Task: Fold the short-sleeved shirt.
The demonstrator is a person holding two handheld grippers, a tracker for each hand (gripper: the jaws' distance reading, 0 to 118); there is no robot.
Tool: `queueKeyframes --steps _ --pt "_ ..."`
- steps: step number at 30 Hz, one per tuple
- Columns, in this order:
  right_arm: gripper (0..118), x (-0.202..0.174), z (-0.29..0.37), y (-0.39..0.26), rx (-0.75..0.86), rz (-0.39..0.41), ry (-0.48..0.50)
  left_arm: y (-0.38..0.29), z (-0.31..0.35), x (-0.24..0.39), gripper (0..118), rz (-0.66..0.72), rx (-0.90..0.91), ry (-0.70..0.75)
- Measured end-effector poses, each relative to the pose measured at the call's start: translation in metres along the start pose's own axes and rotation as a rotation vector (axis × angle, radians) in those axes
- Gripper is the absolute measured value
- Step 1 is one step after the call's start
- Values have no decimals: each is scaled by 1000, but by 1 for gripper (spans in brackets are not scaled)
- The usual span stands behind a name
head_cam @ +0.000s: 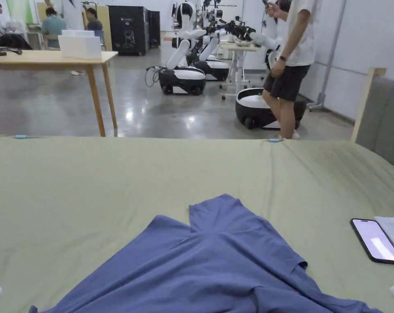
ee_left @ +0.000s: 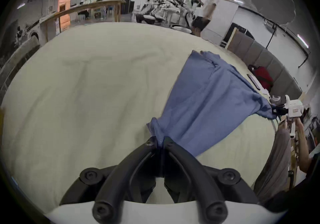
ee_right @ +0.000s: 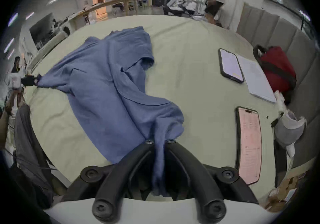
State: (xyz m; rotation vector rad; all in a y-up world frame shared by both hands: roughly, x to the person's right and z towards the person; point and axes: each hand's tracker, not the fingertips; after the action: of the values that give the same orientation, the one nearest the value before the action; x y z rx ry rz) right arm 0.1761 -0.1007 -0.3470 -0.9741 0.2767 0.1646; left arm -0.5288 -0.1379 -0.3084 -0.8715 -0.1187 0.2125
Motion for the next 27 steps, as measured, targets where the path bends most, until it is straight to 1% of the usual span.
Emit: queueKeyframes --steps 1,2,3,4,5,6,7,8,9,10,11,12,13,15,17,19,21,22,23,24,25,26,27 --pt "14 -1 2 -1 12 4 -7 0 0 0 17 2 -2 4" --pt "36 -1 6 -3 38 14 -4 -1 3 0 46 14 2 9" --pt "76 -2 12 -6 55 23 -13 -2 4 -1 93 16 5 21" --pt "118 -4 18 -9 66 22 -23 -4 6 -1 118 14 6 18" --pt "117 -3 30 -13 142 18 -25 -9 21 -6 113 -7 82 -12" --pt "113 -2 42 -14 175 12 -21 -21 29 -8 114 10 106 -3" --pt "113 -4 54 -16 202 -4 -24 -27 39 -10 114 22 130 21" --pt "113 -14 76 -19 237 -17 -56 -33 54 -11 114 20 177 42" --pt "113 -21 95 -21 291 -26 -82 -40 70 -11 111 17 216 40" --pt "106 -27 112 -24 350 -37 -91 -7 89 1 95 15 257 32" --pt "89 -36 134 -27 434 -54 -70 -8 108 3 68 1 325 21" --pt "57 -45 153 -29 493 -75 -38 -10 121 6 32 -12 377 24" --pt "1 -51 163 -31 529 -89 -16 -11 130 7 0 -21 404 40" --pt "0 -68 180 -31 604 -103 -61 -12 140 8 0 -23 416 91" --pt "0 -81 190 -27 607 -83 -53 -11 138 3 0 -10 378 38" --pt "0 -89 195 -24 614 -68 -33 -8 127 -1 0 -7 362 19" --pt "0 -98 196 -16 620 -46 -8 -4 109 -2 0 -56 306 34" --pt "0 -102 195 -14 613 -34 3 -3 101 -3 9 -77 292 45" --pt "0 -107 194 -12 606 -15 1 1 90 -5 33 -100 269 40" --pt "0 -109 193 -9 598 2 2 5 78 -7 74 -104 218 6" --pt "0 -112 192 -8 585 19 8 7 68 -6 115 -97 196 10" --pt "0 -116 190 -7 582 25 6 11 54 -5 118 -89 160 4" --pt "0 -117 188 -7 574 30 9 9 40 -7 116 -91 100 -19"
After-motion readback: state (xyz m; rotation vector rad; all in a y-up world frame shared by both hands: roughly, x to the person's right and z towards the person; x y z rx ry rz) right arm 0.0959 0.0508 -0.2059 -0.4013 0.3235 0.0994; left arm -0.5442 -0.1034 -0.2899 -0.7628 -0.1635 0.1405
